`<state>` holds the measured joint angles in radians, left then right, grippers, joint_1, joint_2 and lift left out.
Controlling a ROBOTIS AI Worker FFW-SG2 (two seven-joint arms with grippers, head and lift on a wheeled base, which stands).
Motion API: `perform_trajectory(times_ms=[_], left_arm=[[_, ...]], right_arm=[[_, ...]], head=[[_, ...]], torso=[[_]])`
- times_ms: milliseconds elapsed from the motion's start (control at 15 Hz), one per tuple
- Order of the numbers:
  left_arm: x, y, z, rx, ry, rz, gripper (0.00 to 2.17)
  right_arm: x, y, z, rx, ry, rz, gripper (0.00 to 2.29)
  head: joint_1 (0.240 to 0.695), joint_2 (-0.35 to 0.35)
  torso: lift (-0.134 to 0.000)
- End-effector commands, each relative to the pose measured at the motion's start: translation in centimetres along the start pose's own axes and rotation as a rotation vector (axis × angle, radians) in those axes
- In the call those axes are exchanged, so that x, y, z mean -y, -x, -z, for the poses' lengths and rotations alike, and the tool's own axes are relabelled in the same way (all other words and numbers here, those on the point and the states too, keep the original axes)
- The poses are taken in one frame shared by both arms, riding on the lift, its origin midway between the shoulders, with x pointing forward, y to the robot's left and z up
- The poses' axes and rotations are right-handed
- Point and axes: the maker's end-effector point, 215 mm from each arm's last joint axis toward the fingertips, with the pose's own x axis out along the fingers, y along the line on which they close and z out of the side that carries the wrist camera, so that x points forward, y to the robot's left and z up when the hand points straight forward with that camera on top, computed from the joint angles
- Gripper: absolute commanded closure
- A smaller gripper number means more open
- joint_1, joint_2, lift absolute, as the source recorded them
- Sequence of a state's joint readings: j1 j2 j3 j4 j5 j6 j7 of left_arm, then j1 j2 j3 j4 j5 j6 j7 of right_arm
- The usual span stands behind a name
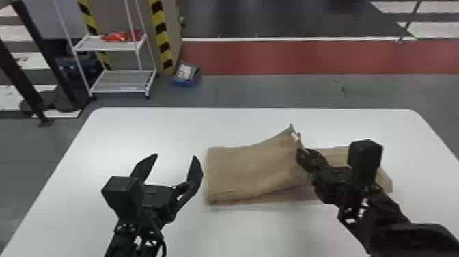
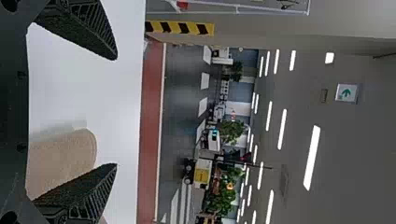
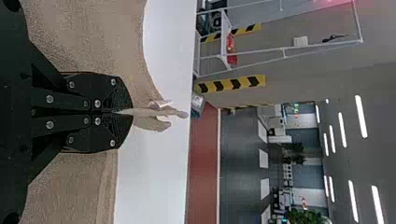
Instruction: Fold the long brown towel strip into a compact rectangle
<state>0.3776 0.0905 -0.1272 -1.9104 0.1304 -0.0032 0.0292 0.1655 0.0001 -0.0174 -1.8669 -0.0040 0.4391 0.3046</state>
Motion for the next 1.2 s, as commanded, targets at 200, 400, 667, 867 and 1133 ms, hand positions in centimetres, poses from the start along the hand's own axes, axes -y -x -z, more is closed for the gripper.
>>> perform_trajectory(times_ms=[200, 400, 667, 867, 1133], left_arm=[[-1.5, -0.3, 0.9, 0.022, -0.006, -0.029, 0.05], [-3.7, 0.2, 0.5, 0.028, -0.015, -0.066, 0.05], [-4.7, 0.5, 0.6, 0.024, 0.004, -0.075, 0.05], [-3.5, 0.2, 0.5, 0.028, 0.008, -0.053, 0.05], [-3.9, 0.4, 0.8, 0.021, 0.006, -0.06, 0.05]], right_arm=[[4.9, 2.2, 1.4, -0.01, -0.052, 0.067, 1.47], [6.4, 3.9, -1.6, 0.044, -0.097, 0.063, 1.47], [8.7, 4.2, 0.8, -0.003, -0.159, 0.096, 1.47], [9.4, 3.0, 1.2, -0.015, -0.161, 0.102, 1.47], [14.4, 6.3, -2.1, 0.041, -0.252, 0.168, 1.47]], head=[[0.695, -0.031], [0.695, -0.033], [0.695, -0.048], [0.695, -0.054], [0.695, -0.09]], torso=[[-0.117], [-0.117], [-0.117], [-0.117], [-0.117]])
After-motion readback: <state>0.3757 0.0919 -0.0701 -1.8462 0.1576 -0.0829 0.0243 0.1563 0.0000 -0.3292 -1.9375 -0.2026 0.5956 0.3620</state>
